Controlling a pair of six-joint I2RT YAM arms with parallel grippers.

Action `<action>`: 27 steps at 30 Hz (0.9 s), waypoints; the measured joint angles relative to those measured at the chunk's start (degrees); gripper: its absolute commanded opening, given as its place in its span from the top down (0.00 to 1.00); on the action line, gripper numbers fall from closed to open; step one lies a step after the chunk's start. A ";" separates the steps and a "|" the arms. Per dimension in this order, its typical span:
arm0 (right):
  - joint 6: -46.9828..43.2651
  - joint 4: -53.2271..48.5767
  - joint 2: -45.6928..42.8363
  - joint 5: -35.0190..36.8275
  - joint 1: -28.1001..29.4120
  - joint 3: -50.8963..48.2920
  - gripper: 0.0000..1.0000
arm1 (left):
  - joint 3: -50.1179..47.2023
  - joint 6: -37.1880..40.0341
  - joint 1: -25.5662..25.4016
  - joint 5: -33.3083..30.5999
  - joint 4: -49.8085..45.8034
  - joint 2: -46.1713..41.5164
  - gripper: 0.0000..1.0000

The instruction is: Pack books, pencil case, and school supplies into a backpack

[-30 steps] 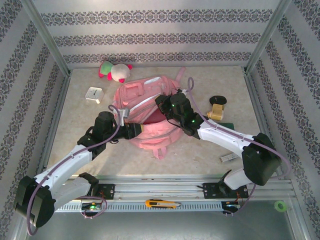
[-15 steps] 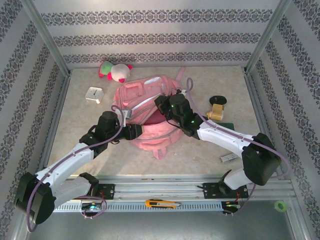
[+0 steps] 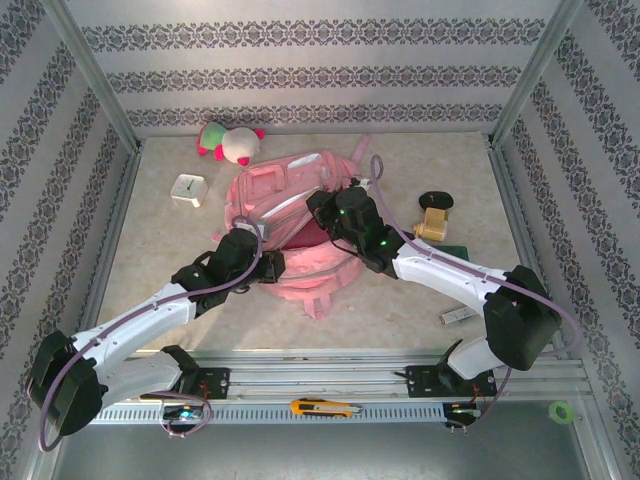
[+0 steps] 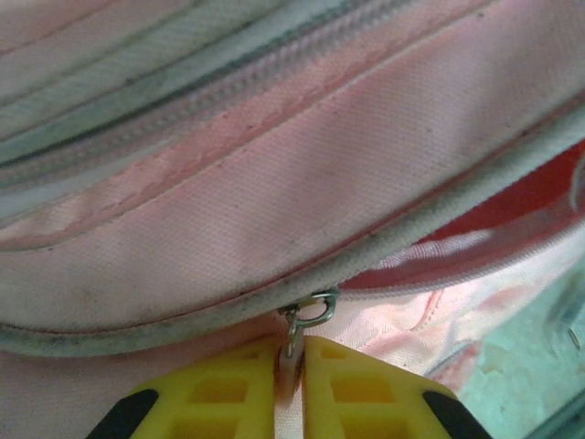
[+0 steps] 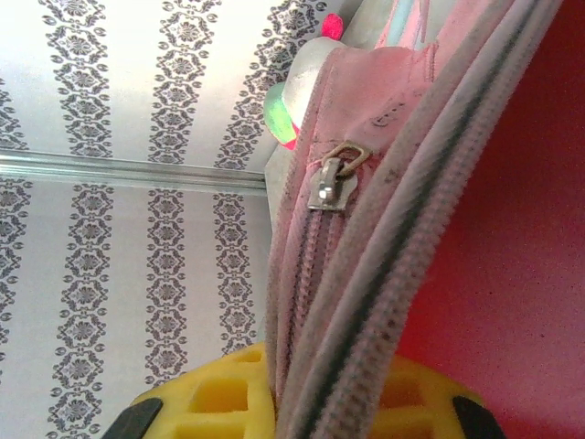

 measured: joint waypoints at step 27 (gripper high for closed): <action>-1.03 -1.44 -0.98 -16.37 -7.89 0.70 1.00 | -1.46 6.14 5.51 -8.68 -8.39 -5.79 1.00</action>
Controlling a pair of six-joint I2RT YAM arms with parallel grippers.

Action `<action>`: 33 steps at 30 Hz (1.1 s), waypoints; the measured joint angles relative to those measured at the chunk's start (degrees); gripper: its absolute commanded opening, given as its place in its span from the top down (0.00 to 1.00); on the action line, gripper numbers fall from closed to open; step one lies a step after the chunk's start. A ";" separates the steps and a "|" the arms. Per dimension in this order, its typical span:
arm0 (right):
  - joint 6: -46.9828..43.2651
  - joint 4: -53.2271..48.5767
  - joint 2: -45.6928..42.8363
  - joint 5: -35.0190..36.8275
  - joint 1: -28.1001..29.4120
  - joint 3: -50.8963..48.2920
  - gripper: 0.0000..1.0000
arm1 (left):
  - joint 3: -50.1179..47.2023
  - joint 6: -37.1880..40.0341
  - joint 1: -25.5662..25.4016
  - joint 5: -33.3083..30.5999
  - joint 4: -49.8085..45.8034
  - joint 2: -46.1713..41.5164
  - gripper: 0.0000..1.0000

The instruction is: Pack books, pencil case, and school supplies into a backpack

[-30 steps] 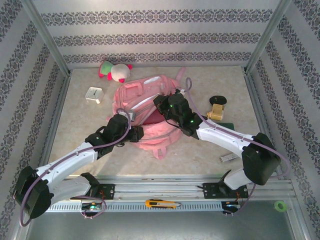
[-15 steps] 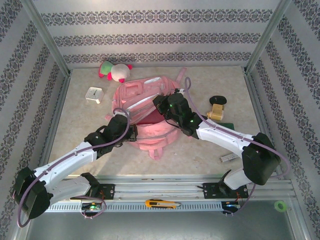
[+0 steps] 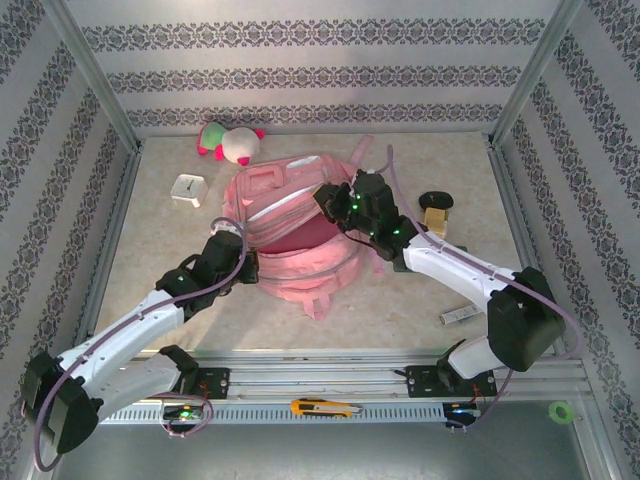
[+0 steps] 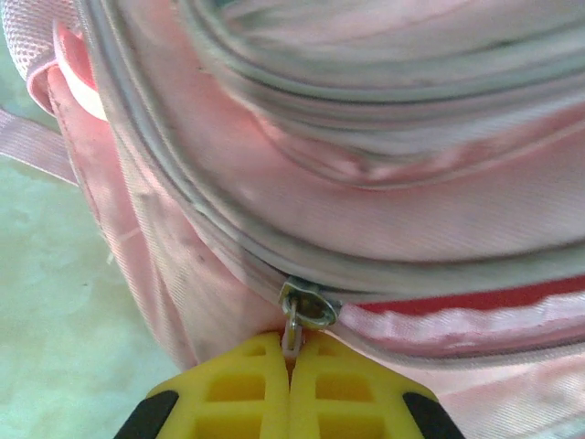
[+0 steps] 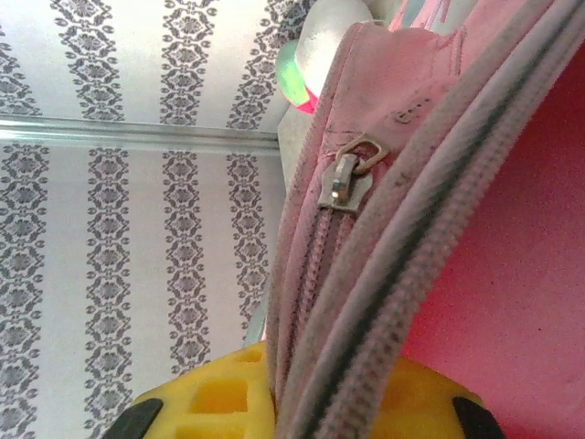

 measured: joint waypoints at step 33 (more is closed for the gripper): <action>-1.99 -1.88 -0.85 -25.53 -10.69 -1.42 0.60 | -1.03 9.42 15.96 32.35 5.35 2.93 1.00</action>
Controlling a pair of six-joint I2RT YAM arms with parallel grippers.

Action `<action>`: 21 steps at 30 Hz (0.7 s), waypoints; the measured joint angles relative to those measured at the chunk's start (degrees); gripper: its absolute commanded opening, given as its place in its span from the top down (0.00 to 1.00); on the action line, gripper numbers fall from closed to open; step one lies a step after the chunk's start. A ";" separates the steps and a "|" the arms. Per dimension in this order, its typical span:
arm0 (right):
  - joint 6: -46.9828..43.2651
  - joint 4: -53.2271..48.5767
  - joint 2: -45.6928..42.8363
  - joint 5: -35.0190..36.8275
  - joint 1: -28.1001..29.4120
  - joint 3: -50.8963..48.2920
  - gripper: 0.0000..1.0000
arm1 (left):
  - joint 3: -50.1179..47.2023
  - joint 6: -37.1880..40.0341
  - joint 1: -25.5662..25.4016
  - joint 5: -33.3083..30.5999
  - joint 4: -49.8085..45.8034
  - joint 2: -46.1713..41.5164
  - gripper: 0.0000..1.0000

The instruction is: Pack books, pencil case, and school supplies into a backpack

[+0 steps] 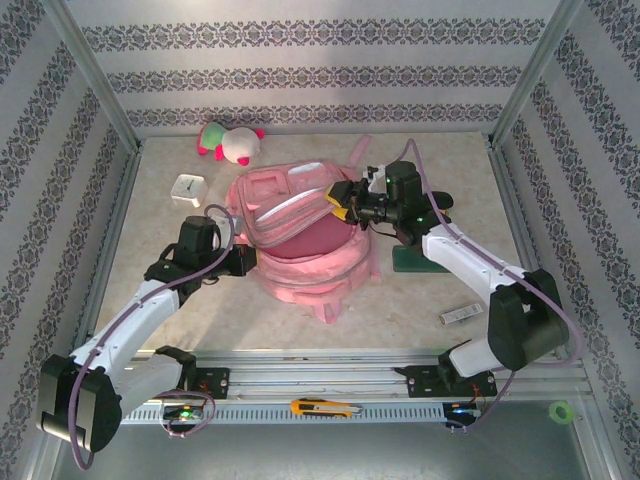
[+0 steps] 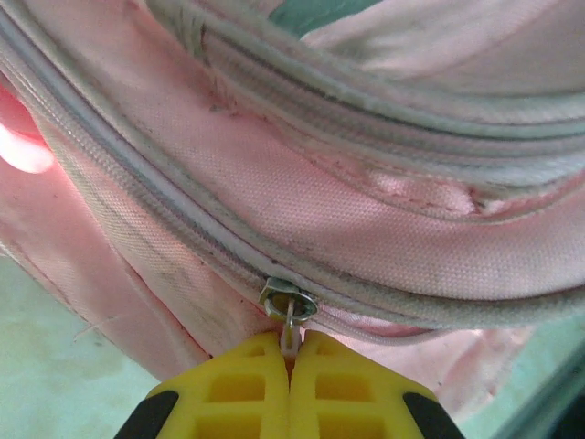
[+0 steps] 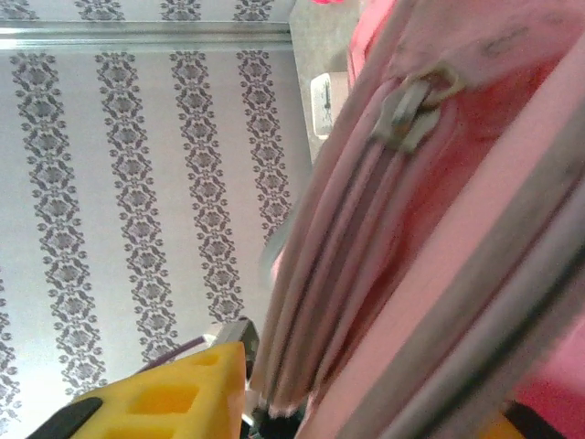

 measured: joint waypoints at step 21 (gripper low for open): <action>3.26 9.68 1.99 24.61 15.80 -4.15 1.00 | -3.19 -9.38 -0.46 2.10 3.26 -0.87 1.00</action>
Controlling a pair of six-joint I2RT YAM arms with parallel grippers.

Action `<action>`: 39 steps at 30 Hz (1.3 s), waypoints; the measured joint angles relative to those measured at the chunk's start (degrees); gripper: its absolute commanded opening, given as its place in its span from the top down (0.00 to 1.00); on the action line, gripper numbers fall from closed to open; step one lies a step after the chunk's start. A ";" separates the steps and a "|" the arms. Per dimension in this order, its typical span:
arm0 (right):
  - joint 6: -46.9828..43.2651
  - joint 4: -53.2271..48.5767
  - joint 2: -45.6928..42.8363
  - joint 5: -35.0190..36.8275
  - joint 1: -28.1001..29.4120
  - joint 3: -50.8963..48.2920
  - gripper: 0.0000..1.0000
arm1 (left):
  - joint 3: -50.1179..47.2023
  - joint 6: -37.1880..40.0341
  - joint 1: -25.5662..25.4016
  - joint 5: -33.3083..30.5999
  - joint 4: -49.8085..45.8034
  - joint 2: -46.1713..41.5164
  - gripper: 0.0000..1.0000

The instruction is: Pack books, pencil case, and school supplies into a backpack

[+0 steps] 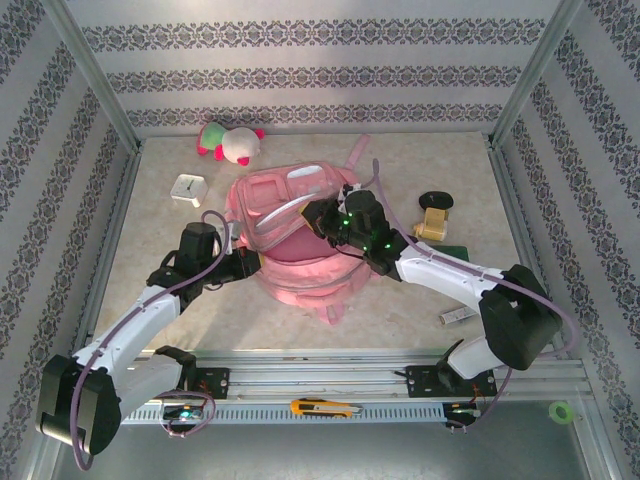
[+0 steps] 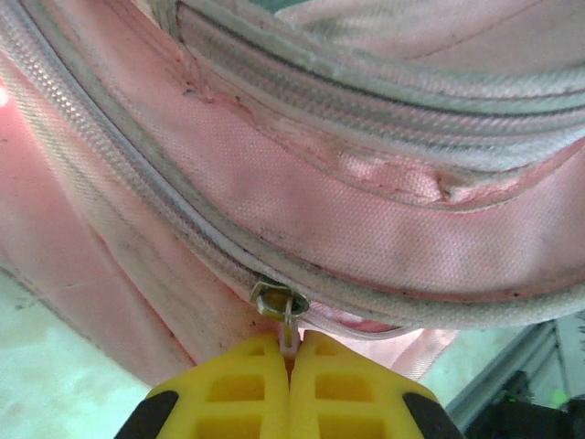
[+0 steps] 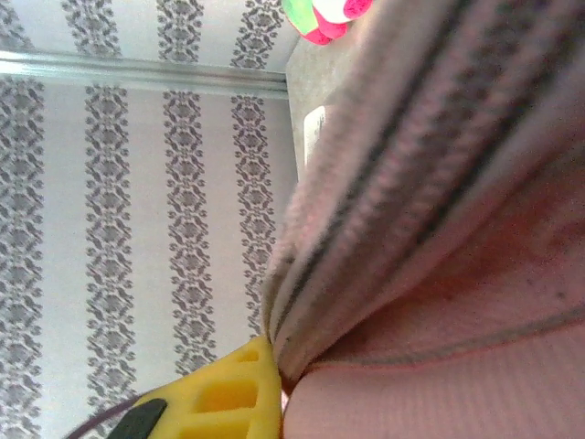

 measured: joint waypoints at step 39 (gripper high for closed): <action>-4.11 -6.29 -4.04 -16.87 -9.42 1.11 1.00 | 14.82 23.52 6.97 -18.53 -1.75 21.11 0.55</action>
